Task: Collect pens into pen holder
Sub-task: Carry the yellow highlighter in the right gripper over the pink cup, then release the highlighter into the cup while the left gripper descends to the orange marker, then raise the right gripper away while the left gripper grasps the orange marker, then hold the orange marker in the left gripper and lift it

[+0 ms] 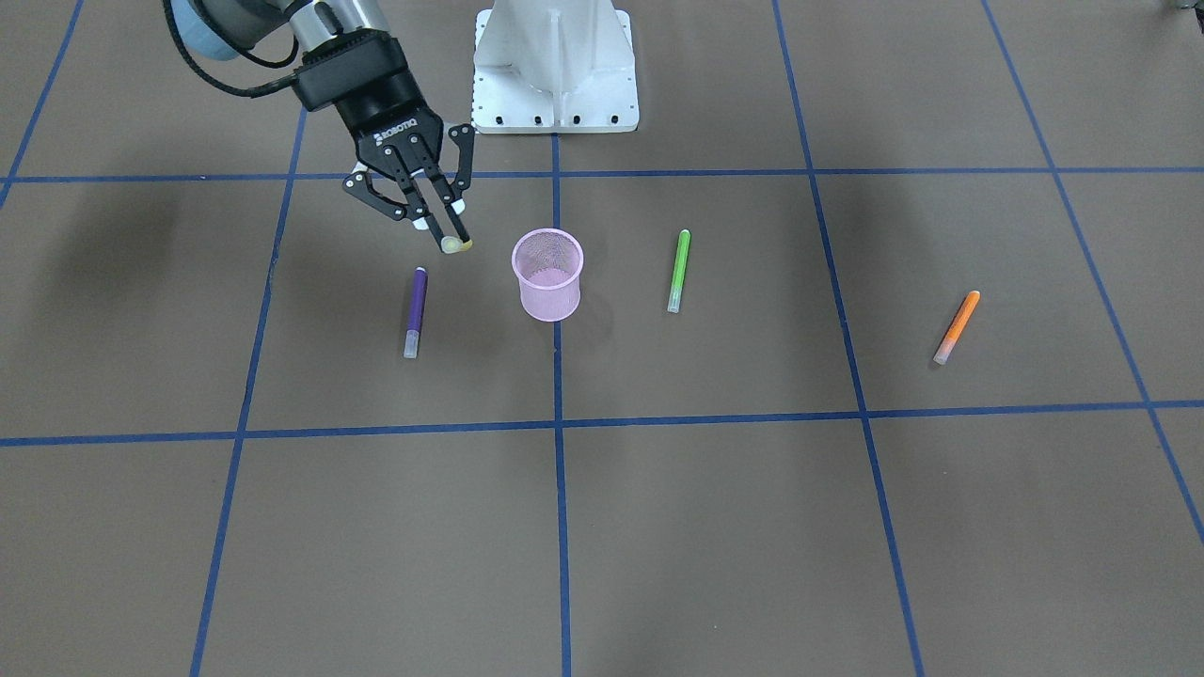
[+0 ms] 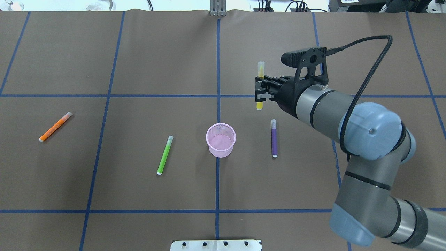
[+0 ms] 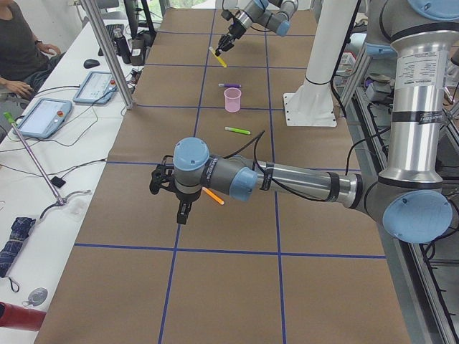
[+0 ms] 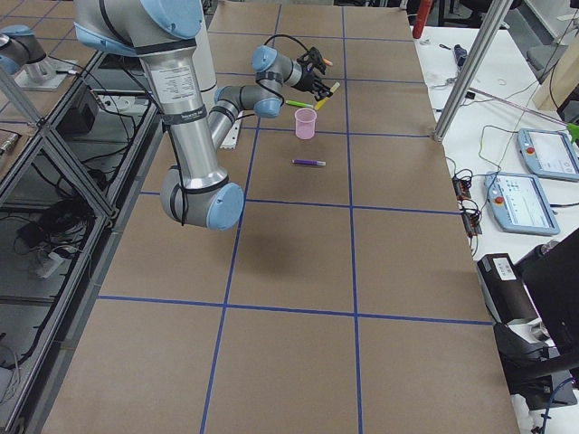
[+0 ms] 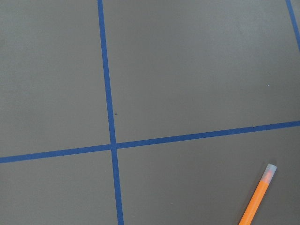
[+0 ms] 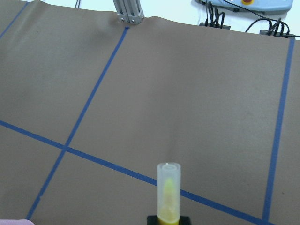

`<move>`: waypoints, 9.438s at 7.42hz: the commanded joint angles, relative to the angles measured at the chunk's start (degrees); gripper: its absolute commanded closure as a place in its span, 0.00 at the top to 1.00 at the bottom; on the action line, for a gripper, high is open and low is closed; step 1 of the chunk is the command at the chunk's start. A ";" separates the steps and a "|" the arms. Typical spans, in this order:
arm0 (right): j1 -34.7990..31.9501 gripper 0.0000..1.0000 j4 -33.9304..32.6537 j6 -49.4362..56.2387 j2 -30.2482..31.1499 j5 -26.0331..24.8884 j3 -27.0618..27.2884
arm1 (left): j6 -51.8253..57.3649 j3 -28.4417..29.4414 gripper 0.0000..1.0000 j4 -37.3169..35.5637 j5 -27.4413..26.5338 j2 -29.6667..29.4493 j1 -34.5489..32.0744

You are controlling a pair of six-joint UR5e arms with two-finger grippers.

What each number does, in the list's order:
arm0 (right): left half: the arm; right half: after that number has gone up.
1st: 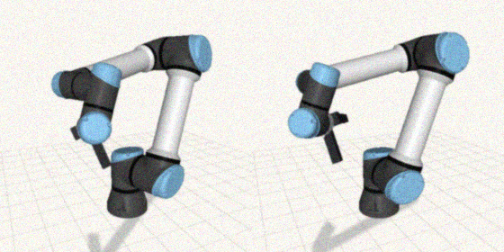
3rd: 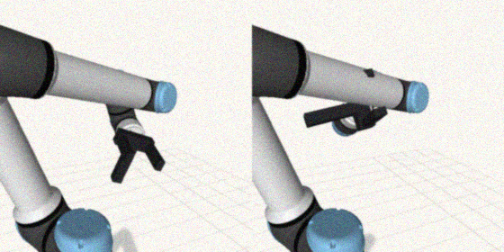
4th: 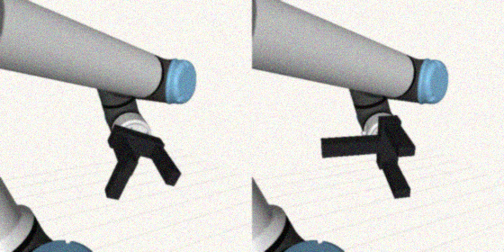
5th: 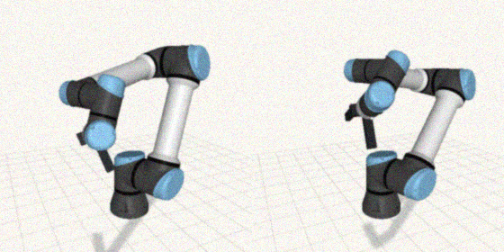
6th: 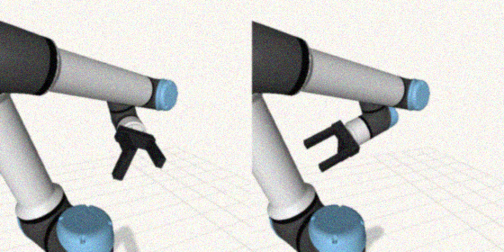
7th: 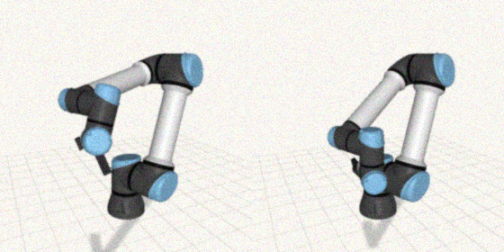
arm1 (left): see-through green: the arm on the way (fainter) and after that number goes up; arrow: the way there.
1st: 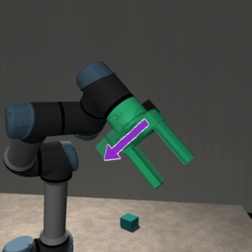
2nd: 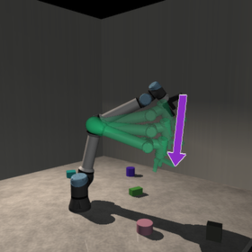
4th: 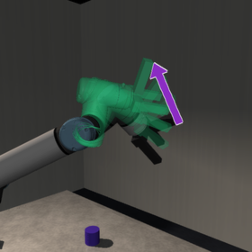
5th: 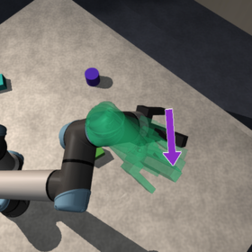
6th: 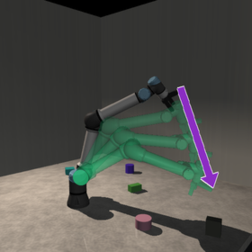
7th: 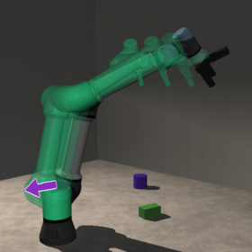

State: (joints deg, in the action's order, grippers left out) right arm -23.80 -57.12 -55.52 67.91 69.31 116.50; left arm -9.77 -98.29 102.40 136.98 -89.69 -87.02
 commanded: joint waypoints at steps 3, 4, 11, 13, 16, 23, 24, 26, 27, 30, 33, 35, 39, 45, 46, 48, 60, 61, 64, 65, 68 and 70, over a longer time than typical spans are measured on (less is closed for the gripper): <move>10.08 0.00 2.63 -0.21 -2.87 -12.53 -4.51 | -5.67 0.29 1.00 -0.01 -1.89 -2.41 3.41; 10.35 0.00 2.63 -0.12 -2.96 -13.32 -5.39 | -11.27 -0.15 1.00 0.17 -2.06 -4.16 7.70; 11.23 0.00 2.72 -0.12 -5.68 -16.05 -11.02 | -17.02 -4.36 1.00 0.17 -4.26 -6.90 18.62; 11.40 0.00 2.63 -0.12 -5.77 -16.05 -12.51 | -22.29 -6.56 1.00 0.17 -4.44 -7.25 22.40; 11.40 0.41 2.72 -0.12 -5.77 -16.05 -12.52 | -32.20 -8.67 0.99 0.00 -8.10 -9.88 29.94; 7.55 0.99 2.19 -2.13 -5.69 -14.83 -8.04 | -21.59 -10.26 0.99 0.17 -12.26 -4.55 35.96; 5.19 0.99 2.19 -3.62 -5.16 -11.52 -8.04 | -16.91 -9.65 0.99 0.26 -12.26 -3.22 35.78; -2.17 0.99 0.00 -4.34 -2.54 0.04 -8.04 | -8.02 -7.81 0.99 0.52 -13.31 -3.21 33.59; -8.40 0.99 -0.10 -4.34 -0.61 9.95 -8.04 | -6.07 -6.41 0.98 0.61 -13.31 -3.47 33.14; -21.61 0.99 -5.28 -3.47 8.42 29.44 -8.56 | -5.96 1.13 0.98 7.77 -13.31 -5.84 31.47; -33.92 0.99 -5.11 7.76 11.87 48.52 -13.40 | -6.84 6.16 0.95 11.07 -13.23 -7.50 31.21; -36.05 0.99 -5.02 12.53 14.79 51.88 -13.58 | -6.84 9.94 0.89 11.33 -13.14 -9.79 31.29; -35.88 0.99 -4.76 12.02 14.71 51.89 -13.40 | -6.75 12.59 0.74 11.33 -12.61 -10.85 31.38; -36.14 0.99 -4.84 11.75 14.09 52.85 -12.52 | -6.75 12.50 0.68 11.33 -12.61 -10.77 31.38; -36.14 0.99 -4.84 11.75 14.09 52.85 -12.52 | -6.84 12.77 0.68 11.25 -12.61 -10.77 31.47; -36.14 0.99 -4.84 11.75 14.09 52.85 -12.52 | -6.93 12.77 0.68 11.16 -12.61 -10.77 31.47; -36.23 0.99 -4.84 11.40 14.27 52.94 -12.08 | -6.93 13.65 0.61 11.33 -10.15 -10.77 32.00; -36.15 0.99 -4.84 11.40 14.27 52.94 -12.08 | -7.01 13.56 0.56 11.33 -10.15 -10.77 32.00; -36.76 0.99 -4.84 11.40 14.18 53.12 -12.08 | -6.84 13.65 0.37 11.33 -10.15 -10.68 32.09; -37.37 0.99 -4.84 11.40 14.09 54.07 -12.08 | -6.75 13.65 0.37 11.33 -10.15 -10.59 32.09; -38.16 0.99 -4.93 11.40 14.00 54.78 -12.08 | -6.93 13.65 0.11 11.33 -10.24 -10.50 32.17; -38.17 0.99 -4.93 11.40 13.92 54.79 -12.08 | -7.19 12.86 0.00 11.16 -9.80 -10.59 32.09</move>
State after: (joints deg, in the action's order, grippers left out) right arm -61.91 -62.04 -44.12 81.89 124.06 104.41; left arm -16.77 -84.88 113.68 126.89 -100.21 -54.85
